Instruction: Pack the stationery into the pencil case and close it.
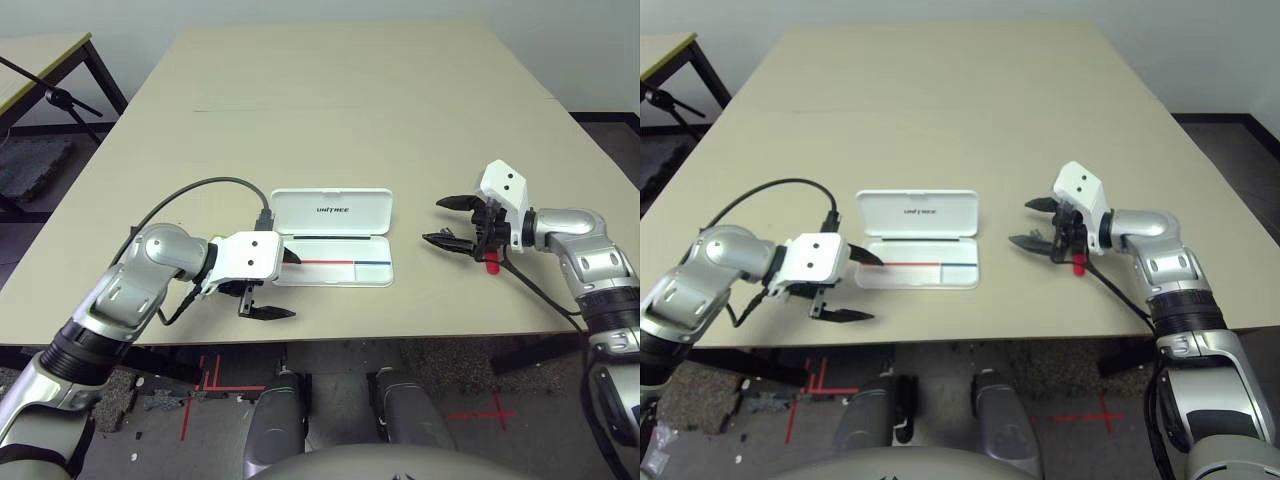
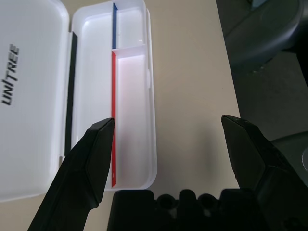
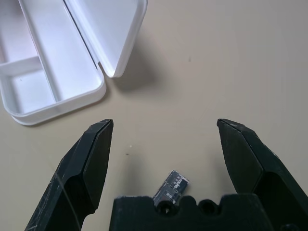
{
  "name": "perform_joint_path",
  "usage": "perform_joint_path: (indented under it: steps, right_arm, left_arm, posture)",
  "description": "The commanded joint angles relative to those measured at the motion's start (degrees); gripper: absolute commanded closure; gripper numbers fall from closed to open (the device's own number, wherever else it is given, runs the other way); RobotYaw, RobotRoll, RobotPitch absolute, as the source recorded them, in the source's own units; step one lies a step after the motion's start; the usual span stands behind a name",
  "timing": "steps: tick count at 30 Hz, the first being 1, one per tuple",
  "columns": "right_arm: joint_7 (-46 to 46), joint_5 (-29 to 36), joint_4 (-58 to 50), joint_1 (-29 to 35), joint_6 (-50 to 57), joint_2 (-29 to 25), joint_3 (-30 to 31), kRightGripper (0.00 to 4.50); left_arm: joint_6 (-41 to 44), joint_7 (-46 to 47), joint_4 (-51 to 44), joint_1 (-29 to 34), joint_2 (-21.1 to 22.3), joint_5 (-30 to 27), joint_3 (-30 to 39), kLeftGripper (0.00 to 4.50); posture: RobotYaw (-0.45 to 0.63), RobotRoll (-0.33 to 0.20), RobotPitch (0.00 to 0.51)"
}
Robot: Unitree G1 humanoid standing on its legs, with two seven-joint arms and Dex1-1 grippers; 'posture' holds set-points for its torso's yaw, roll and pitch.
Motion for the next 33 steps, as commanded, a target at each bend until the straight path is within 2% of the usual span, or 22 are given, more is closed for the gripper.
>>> perform_joint_path:
  steps: [1,6,14,17,21,27,33]
  right_arm:
    - [-1.6,2.4,-4.3,1.2,4.9,-0.7,-2.3,0.00]
    - [-13.8,5.8,-13.7,0.7,19.4,2.1,-7.7,0.00]
    - [-24.0,10.3,-28.3,-0.5,49.5,1.0,-8.4,0.00]
    - [-29.6,8.4,-29.2,-1.7,58.0,0.3,-7.8,0.00]
    - [-37.6,5.9,-29.0,-1.8,67.4,1.9,-9.7,0.00]
    - [-45.2,1.9,-25.9,3.7,66.9,2.2,-13.0,0.00]
    - [-48.0,0.9,-24.9,6.7,65.2,3.2,-15.6,0.00]
  left_arm:
    - [0.4,0.4,-1.3,-0.5,0.5,-3.0,3.1,0.04]
    - [-2.2,1.3,0.3,-1.8,-1.7,-8.1,8.4,0.04]
    - [-1.2,2.2,-0.3,-2.6,-2.8,-11.7,9.6,0.04]
    - [-1.1,2.8,-0.3,-3.0,-3.3,-11.9,9.1,0.04]
    - [-1.4,3.2,0.0,-3.3,-4.1,-11.4,8.0,0.04]
    - [-1.9,3.2,0.7,-4.4,-5.4,-10.8,6.3,0.04]
    - [-2.8,2.6,1.8,-5.1,-6.1,-10.1,4.8,0.04]
  posture:
    - [-0.03,0.000,0.090]
    - [-0.03,0.000,0.095]
    - [-0.05,0.000,0.102]
    - [-0.06,0.000,0.104]
    - [-0.07,0.000,0.108]
    - [-0.10,0.000,0.115]
    - [-0.12,0.000,0.117]
